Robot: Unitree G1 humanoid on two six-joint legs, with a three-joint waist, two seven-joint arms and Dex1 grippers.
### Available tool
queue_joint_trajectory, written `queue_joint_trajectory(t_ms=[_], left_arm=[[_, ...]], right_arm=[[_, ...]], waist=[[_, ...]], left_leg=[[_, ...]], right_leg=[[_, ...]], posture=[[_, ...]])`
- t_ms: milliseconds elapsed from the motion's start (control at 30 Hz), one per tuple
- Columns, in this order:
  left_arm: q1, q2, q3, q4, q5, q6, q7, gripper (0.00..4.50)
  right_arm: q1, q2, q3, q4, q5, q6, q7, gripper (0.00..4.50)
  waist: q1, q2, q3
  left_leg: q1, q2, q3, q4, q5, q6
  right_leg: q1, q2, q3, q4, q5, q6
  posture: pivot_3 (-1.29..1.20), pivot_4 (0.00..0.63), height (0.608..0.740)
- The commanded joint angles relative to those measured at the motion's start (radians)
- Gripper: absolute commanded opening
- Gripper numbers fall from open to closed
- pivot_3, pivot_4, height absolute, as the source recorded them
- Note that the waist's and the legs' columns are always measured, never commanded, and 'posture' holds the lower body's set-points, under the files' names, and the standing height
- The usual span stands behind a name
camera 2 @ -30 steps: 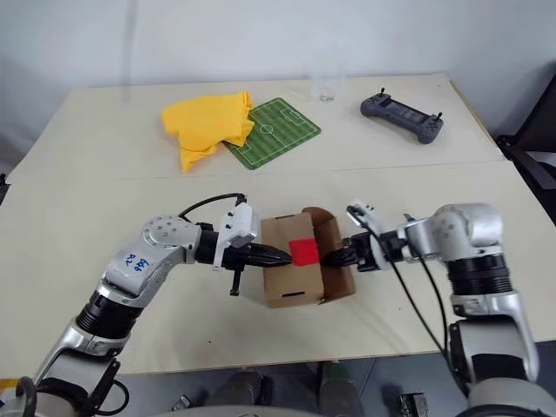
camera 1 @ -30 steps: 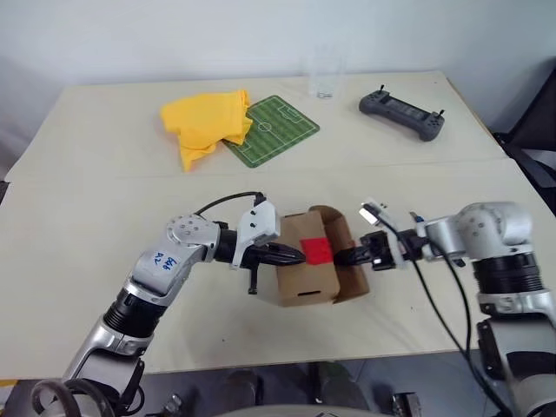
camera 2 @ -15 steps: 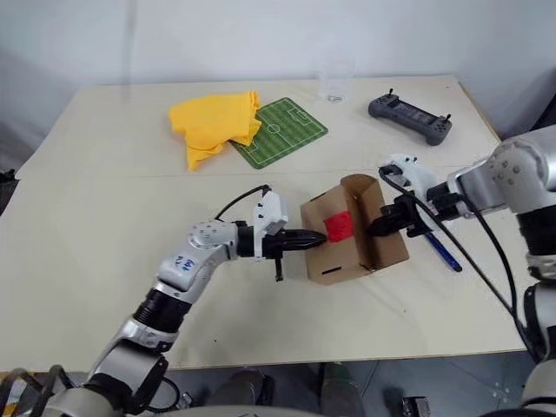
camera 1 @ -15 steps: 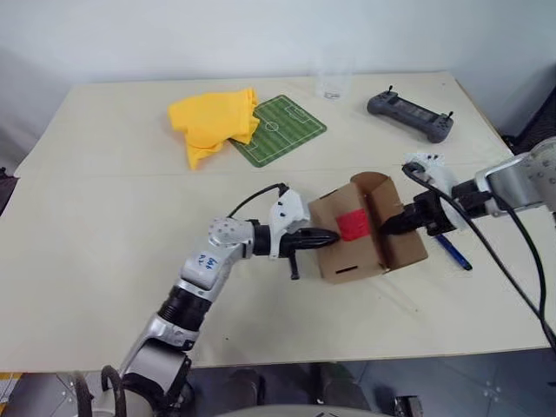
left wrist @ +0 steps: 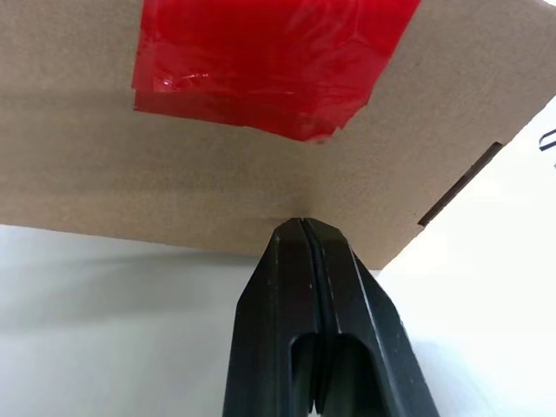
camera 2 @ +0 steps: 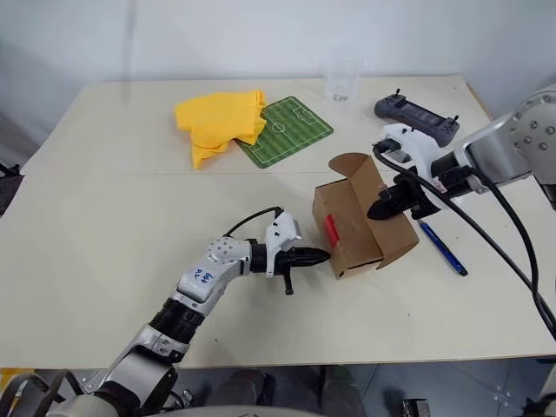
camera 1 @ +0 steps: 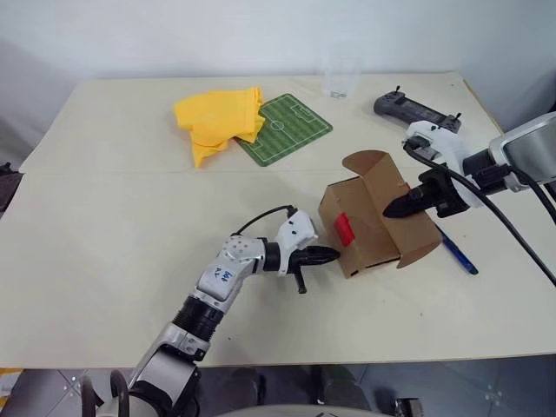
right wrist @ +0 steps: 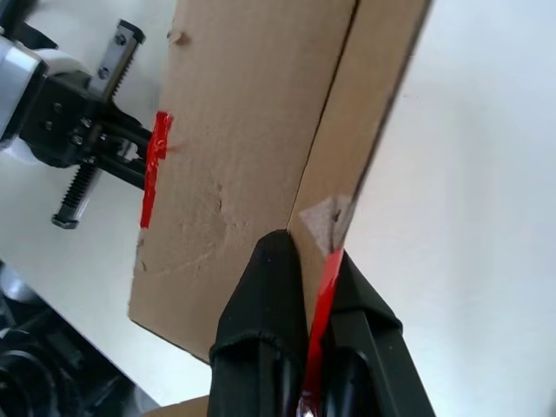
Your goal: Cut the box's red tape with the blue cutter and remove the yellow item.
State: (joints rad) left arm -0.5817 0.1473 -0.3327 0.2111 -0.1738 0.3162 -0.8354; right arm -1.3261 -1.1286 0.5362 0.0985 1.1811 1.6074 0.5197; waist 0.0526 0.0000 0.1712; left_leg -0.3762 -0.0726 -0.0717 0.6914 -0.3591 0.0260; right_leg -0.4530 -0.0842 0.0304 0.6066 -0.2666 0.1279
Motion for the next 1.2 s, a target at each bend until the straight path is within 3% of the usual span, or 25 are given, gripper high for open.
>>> queue_joint_trajectory(t_ms=[33, 500, 600, 833, 1000, 1200], left_arm=[[0.004, -0.021, 0.013, -0.021, -0.003, -0.015, 0.018, 0.00], [-0.005, 0.007, 0.061, -0.033, -0.001, 0.019, 0.054, 0.00], [0.001, 0.083, 0.102, -0.084, -0.036, 0.072, 0.003, 0.00], [-0.037, 0.229, 0.190, -0.202, -0.169, 0.228, -0.122, 0.00], [-0.120, 0.169, 0.235, -0.287, -0.291, 0.283, -0.123, 0.00], [-0.181, 0.064, 0.147, -0.220, -0.208, 0.215, -0.058, 0.00]], right_arm=[[0.031, 0.020, 0.002, -0.032, 0.003, 0.007, -0.033, 0.02], [0.017, 0.132, 0.001, -0.002, -0.163, 0.007, -0.072, 0.02], [-0.011, 0.146, 0.064, 0.040, -0.205, 0.007, -0.080, 0.02], [-0.021, 0.205, 0.023, 0.091, -0.258, 0.007, -0.089, 0.02], [-0.017, 0.226, 0.008, 0.095, -0.290, 0.007, -0.088, 0.02], [-0.022, 0.241, 0.001, 0.089, -0.335, 0.007, -0.088, 0.02]], waist=[[0.000, 0.000, 0.000], [-0.005, -0.001, -0.001], [-0.012, -0.001, -0.001], [-0.032, -0.003, -0.002], [-0.030, -0.002, -0.001], [-0.029, -0.002, -0.001]], left_leg=[[0.000, 0.000, 0.000, 0.000, 0.000, 0.000], [0.002, 0.001, 0.000, 0.002, 0.000, -0.001], [0.002, 0.001, 0.000, 0.002, 0.000, -0.001], [0.004, 0.002, 0.000, 0.002, 0.000, -0.002], [0.002, 0.003, 0.000, 0.002, 0.001, -0.003], [-0.013, -0.002, 0.000, 0.007, 0.001, -0.002]], right_leg=[[0.000, 0.000, 0.000, 0.000, 0.000, 0.000], [0.002, 0.001, 0.000, 0.003, 0.000, 0.000], [0.001, 0.001, 0.000, 0.003, 0.000, 0.000], [0.004, 0.002, 0.001, 0.004, 0.000, 0.000], [0.000, 0.002, 0.001, 0.006, 0.000, -0.001], [-0.016, 0.001, 0.000, 0.013, 0.000, 0.000]], posture=[[0.00, 0.150, 0.740], [0.00, 0.150, 0.740], [0.00, 0.150, 0.740], [0.00, 0.150, 0.740], [0.00, 0.150, 0.740], [0.00, 0.150, 0.740]])
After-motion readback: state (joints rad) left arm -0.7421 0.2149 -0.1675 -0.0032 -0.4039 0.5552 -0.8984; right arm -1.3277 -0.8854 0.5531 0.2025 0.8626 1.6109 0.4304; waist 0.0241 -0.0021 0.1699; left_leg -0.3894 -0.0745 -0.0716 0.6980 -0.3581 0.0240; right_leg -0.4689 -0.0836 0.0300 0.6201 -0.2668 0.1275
